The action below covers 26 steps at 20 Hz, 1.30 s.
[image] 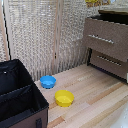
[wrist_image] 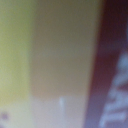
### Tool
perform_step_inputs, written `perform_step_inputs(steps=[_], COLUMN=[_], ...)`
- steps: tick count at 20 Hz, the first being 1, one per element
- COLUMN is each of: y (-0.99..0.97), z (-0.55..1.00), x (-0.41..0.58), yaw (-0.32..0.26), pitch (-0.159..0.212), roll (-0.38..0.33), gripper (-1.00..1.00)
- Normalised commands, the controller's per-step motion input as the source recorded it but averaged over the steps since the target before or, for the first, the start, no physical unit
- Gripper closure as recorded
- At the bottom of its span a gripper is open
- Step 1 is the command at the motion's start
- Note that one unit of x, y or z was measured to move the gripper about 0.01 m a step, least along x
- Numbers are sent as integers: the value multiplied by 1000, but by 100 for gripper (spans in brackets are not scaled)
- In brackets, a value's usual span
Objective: Locate and clasp the grip of the topmost drawer. Steadily and circumspectly yank the drawer open. Discover and seize the nutrition bar using your clamp. Deposit the nutrition bar in the accessible drawer. Unclench the nutrition bar.
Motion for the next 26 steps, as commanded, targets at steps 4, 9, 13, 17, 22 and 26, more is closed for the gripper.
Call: perform_step_inputs(steps=[4, 9, 13, 17, 22, 26], y=[-966, -873, -579, -255, -217, -168], z=[729, 315, -67, -374, -352, -524], x=[42, -58, -174, -126, -29, -199], yaw=[-18, 16, 0, 31, 63, 72], pitch=[119, 60, -15, -187, -267, -126], roll=[54, 63, 13, 0, 0, 59], gripper=[100, 100, 100, 100, 100, 100])
